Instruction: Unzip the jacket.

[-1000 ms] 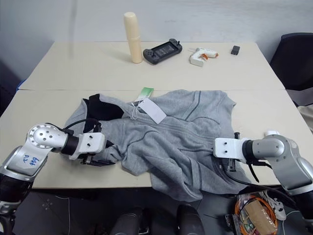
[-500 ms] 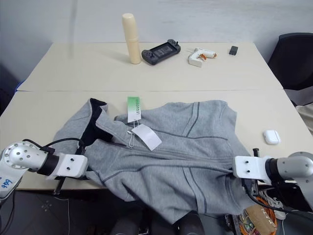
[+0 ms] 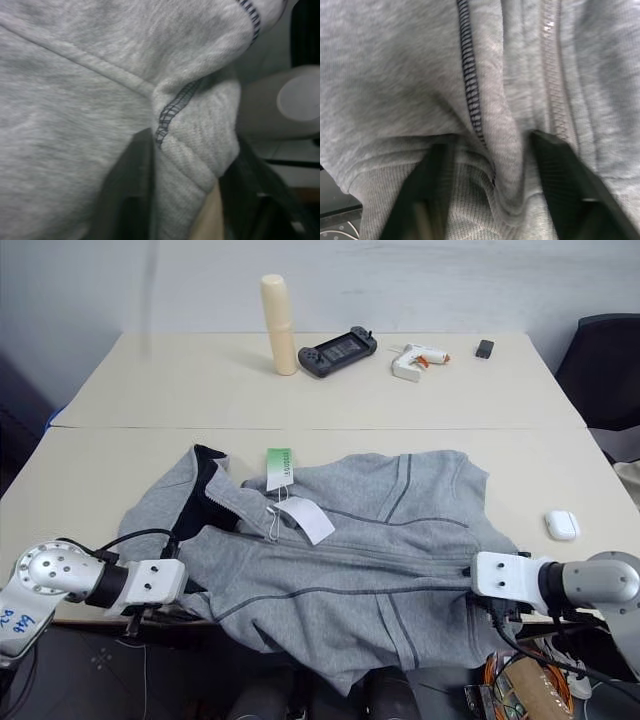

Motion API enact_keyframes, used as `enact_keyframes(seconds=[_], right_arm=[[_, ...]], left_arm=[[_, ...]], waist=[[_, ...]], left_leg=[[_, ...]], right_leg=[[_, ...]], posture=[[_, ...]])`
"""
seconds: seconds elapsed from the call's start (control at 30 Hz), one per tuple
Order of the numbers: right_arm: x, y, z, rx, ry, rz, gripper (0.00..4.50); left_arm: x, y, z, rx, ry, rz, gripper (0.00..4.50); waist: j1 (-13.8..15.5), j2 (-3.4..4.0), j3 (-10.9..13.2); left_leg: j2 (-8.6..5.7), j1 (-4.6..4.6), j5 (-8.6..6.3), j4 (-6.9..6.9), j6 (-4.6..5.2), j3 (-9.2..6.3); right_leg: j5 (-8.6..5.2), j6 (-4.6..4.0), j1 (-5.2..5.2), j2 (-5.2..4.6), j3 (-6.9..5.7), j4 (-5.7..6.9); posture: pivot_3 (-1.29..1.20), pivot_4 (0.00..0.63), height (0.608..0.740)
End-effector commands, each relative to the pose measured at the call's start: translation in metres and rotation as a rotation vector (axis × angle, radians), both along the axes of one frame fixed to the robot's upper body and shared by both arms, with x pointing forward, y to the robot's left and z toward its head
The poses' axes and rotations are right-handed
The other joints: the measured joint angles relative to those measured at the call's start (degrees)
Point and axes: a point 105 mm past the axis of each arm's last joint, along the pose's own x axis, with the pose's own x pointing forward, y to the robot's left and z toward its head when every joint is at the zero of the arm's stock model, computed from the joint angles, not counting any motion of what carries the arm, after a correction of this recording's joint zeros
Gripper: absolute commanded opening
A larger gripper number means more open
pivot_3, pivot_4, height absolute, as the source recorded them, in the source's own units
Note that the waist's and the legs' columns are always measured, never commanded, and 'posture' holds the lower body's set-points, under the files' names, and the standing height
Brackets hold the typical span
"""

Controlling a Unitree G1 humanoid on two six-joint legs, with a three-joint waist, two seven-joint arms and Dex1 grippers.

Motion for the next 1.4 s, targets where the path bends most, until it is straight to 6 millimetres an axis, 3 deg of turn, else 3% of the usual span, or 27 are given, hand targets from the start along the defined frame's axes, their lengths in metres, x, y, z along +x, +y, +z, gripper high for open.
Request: enact_keyframes(seconds=[0.03,0.1,0.23,0.33,0.57,0.67,0.8,0.9,1.03,1.27,1.4], right_arm=[[0.007,0.018,0.046,0.06,-0.121,0.032,3.51],[0.007,0.038,0.064,0.137,-0.15,0.06,3.51],[0.007,0.074,0.086,0.246,-0.206,0.107,3.51],[0.023,0.102,0.092,0.269,-0.329,0.141,3.51],[0.054,0.162,0.086,0.234,-0.495,0.278,3.51],[0.06,0.186,0.079,0.274,-0.469,0.312,3.51],[0.053,0.22,0.077,0.421,-0.362,0.334,3.51],[0.06,0.227,0.072,0.432,-0.333,0.298,3.51],[0.052,0.237,0.065,0.464,-0.233,0.285,3.51],[0.051,0.247,0.051,0.374,-0.35,0.3,3.51],[0.063,0.248,0.051,0.331,-0.466,0.256,3.51]], left_arm=[[-0.014,-0.007,0.051,-0.14,0.087,-0.064,3.22],[-0.016,-0.011,0.08,-0.22,0.115,-0.097,3.86],[0.001,-0.022,0.128,-0.338,0.074,-0.115,3.86],[0.023,-0.028,0.145,-0.359,0.027,-0.106,3.86],[0.065,-0.015,0.13,-0.234,-0.043,-0.033,3.86],[0.072,-0.016,0.128,-0.229,-0.06,-0.025,3.86],[0.072,-0.018,0.13,-0.245,-0.084,-0.021,3.86],[0.068,-0.019,0.132,-0.262,-0.093,-0.017,3.86],[0.061,-0.023,0.132,-0.277,-0.088,-0.028,3.86],[0.059,-0.025,0.134,-0.275,-0.107,-0.023,3.86],[0.062,-0.023,0.136,-0.262,-0.124,-0.023,3.86]], waist=[[-0.55,-0.13,0.08],[-0.81,-0.14,0.09],[-0.82,-0.12,0.09],[-0.84,-0.22,0.11],[-1.08,-0.33,0.15],[-1.03,-0.47,0.17],[-1.04,-0.49,0.17],[-1.06,-0.5,0.17],[-0.94,-0.52,0.16],[-1.21,-0.52,0.16],[-1.23,-0.54,0.15]], left_leg=[[0.03,-0.05,0.01,0.01,-0.01,-0.01],[0.08,-0.1,0.01,0.03,-0.08,-0.1],[0.1,-0.09,0.01,0.02,-0.19,-0.18],[0.1,-0.1,0.02,0.05,-0.2,-0.16],[0.06,-0.36,0.07,0.08,-0.19,0.44],[0.08,-0.96,0.16,0.28,-0.12,0.52],[0.1,-1.0,0.17,0.28,-0.12,0.5],[0.08,-0.99,0.17,0.28,-0.11,0.48],[0.02,-0.99,0.2,0.3,-0.06,0.33],[-0.01,-0.99,0.22,0.29,-0.08,0.28],[-0.02,-0.99,0.22,0.29,-0.09,0.29]], right_leg=[[0.0,-0.01,-0.06,0.01,-0.01,0.03],[-0.03,-0.06,-0.07,0.01,-0.05,0.01],[-0.09,-0.17,-0.03,0.09,-0.15,0.01],[-0.1,-0.18,-0.02,0.19,-0.16,0.02],[-0.13,-0.13,-0.75,0.63,-0.09,0.65],[-0.12,-0.13,-1.37,0.64,-0.08,0.93],[-0.12,-0.13,-1.39,0.61,-0.09,0.94],[-0.12,-0.13,-1.37,0.54,-0.08,0.96],[-0.12,-0.12,-1.27,0.41,-0.06,0.96],[-0.12,-0.12,-1.27,0.4,-0.07,0.96],[-0.12,-0.12,-1.26,0.42,-0.09,0.98]], posture=[[0.0,0.15,0.74],[0.0,0.15,0.74],[0.0,0.15,0.74],[0.0,0.15,0.74],[0.0,0.15,0.74],[0.0,0.15,0.74],[0.0,0.15,0.74],[0.0,0.15,0.74],[0.0,0.15,0.74],[0.0,0.15,0.74],[0.0,0.15,0.74]])
